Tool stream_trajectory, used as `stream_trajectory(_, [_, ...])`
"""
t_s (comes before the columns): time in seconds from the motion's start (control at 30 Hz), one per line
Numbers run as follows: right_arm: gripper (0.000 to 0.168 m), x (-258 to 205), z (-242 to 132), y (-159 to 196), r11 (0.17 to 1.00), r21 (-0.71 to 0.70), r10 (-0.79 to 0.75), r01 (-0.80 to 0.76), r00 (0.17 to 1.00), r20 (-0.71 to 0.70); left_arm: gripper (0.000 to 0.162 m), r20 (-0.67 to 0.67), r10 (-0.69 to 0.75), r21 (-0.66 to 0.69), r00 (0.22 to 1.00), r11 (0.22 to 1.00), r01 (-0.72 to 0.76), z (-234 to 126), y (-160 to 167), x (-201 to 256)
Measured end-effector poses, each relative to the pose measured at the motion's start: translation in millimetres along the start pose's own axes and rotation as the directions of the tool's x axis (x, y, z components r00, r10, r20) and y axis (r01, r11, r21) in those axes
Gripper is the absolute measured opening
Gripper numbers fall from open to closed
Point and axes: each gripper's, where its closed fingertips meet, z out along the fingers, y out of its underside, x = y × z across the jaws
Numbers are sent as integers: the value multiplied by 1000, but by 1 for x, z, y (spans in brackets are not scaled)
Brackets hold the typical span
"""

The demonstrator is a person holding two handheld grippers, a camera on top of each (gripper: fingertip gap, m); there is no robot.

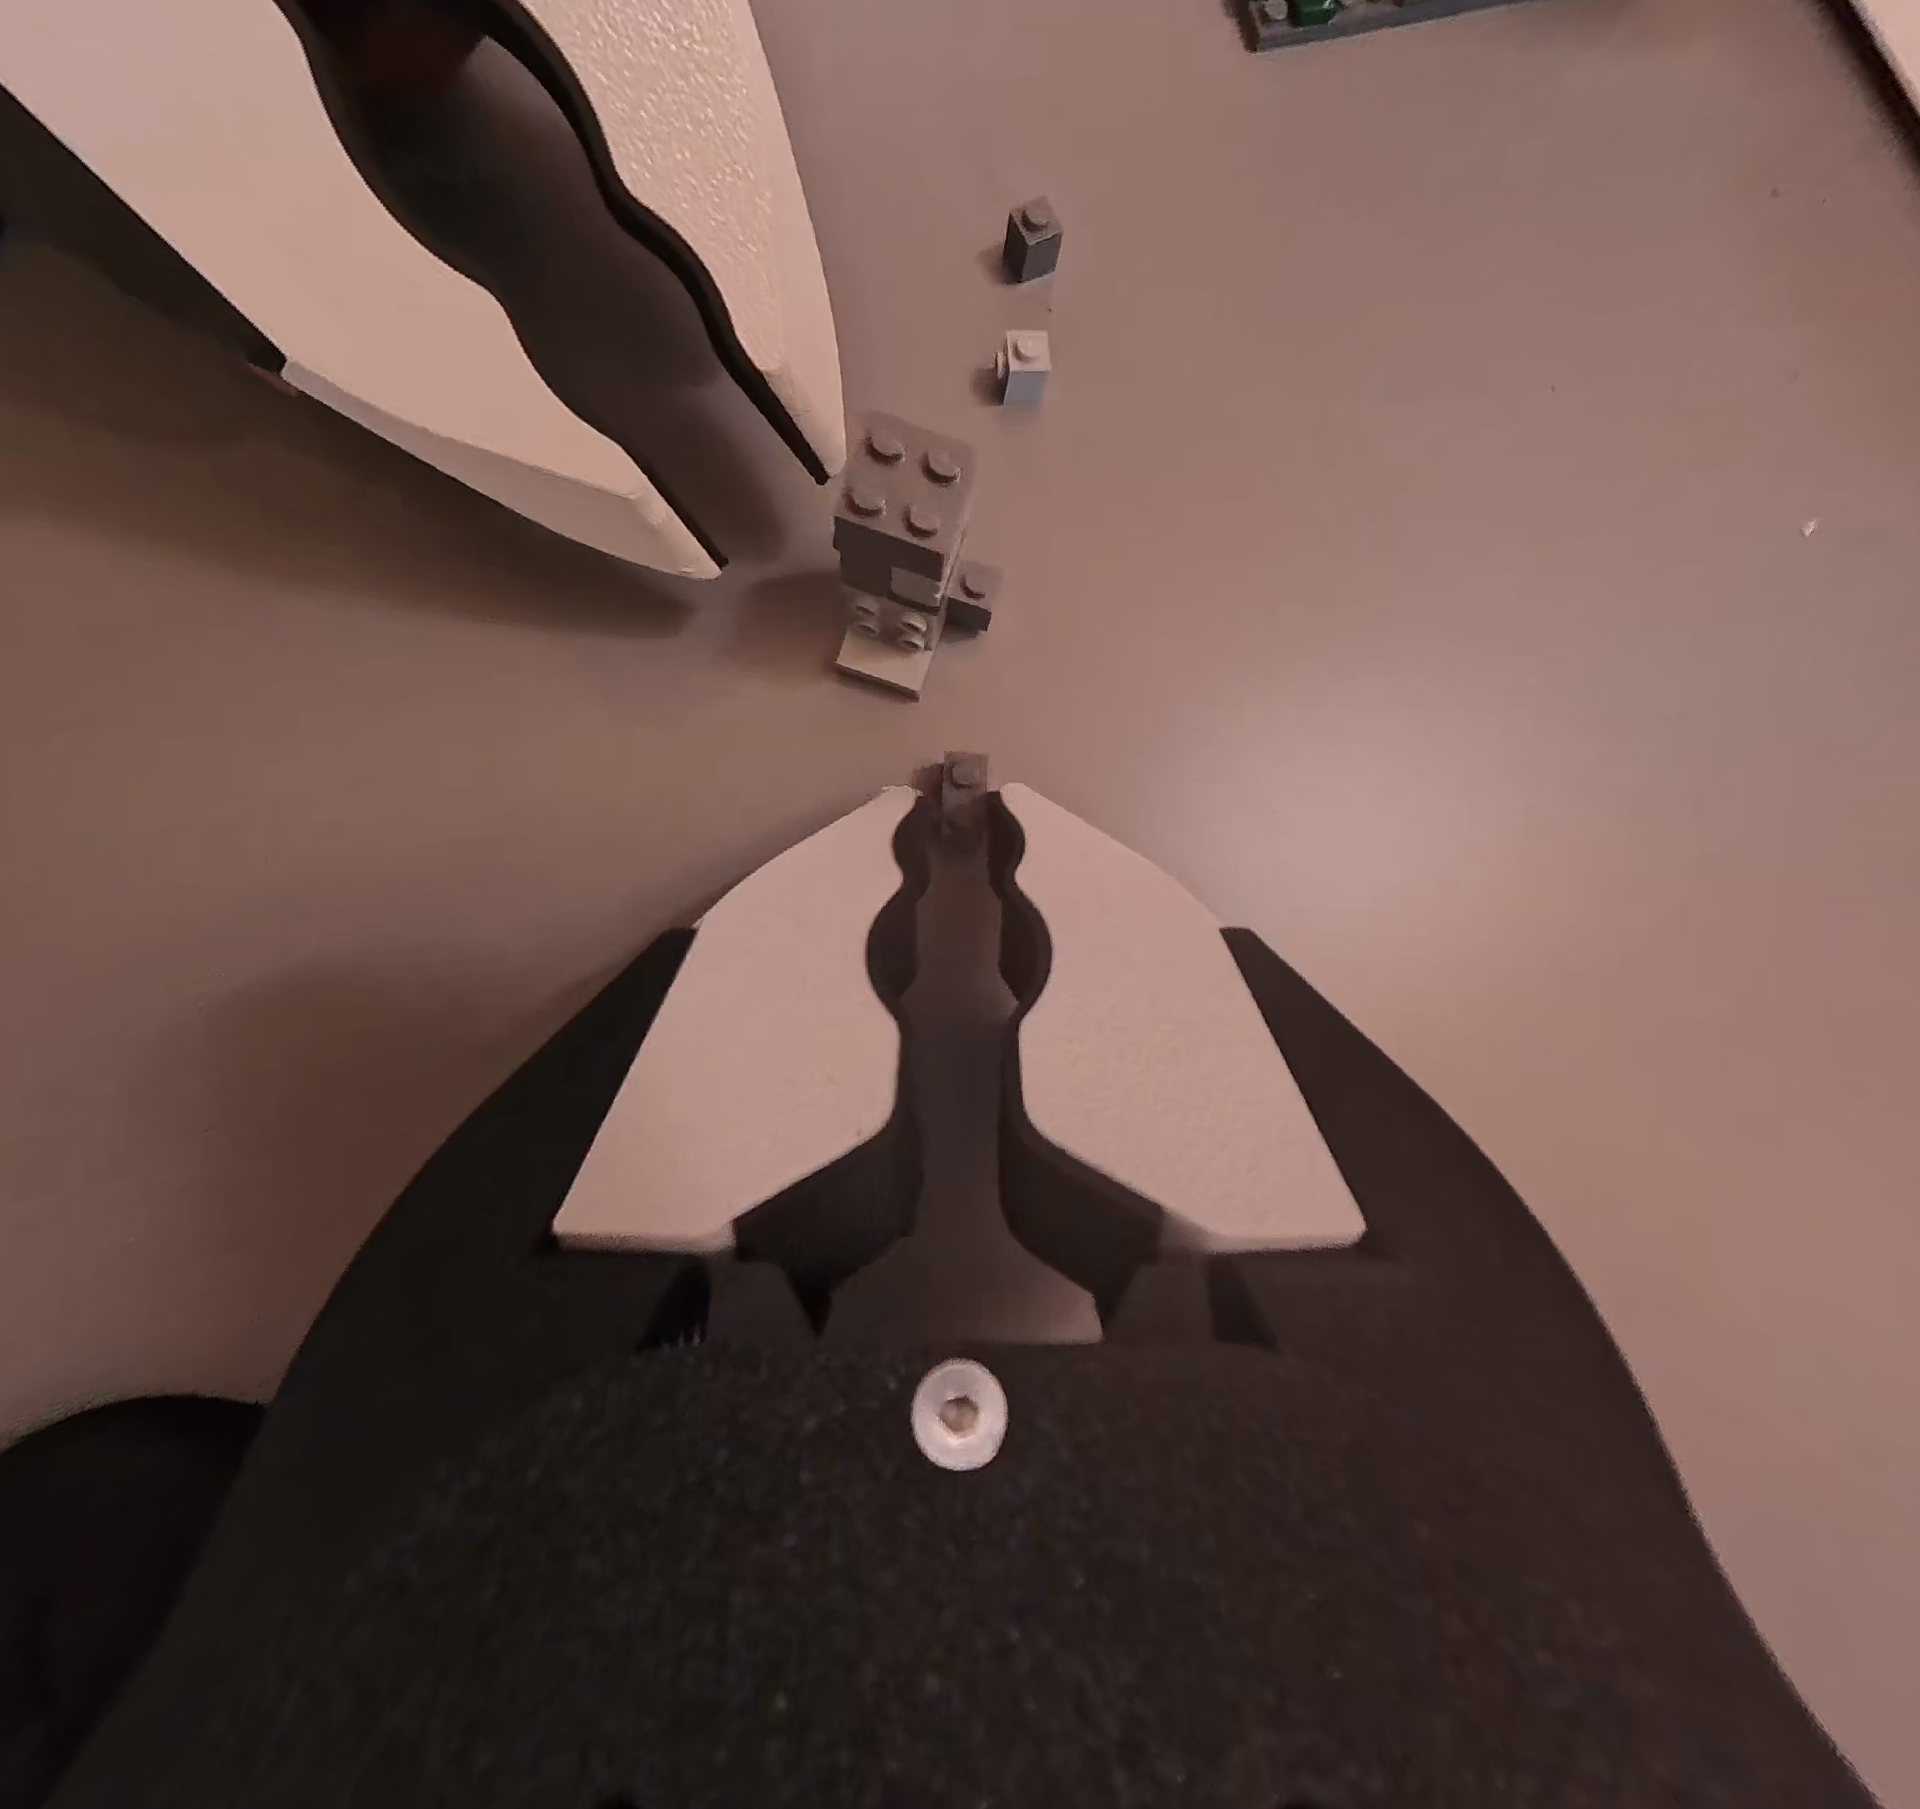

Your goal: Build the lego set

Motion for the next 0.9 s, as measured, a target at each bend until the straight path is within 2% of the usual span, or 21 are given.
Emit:
stream_trajectory(0.53, [9, 6, -21, -15, 990, 129, 59, -60, 998, 9, 20, 4, 7, -21, 1000, 1000, -7, 2, 6, 0])
stream_trajectory(0.9, [9, 10, -24, -17, 986, 149, 77, -76, 997, -7, 20, 6, 10, -25, 1000, 1000, -10, 2, 7, 0])
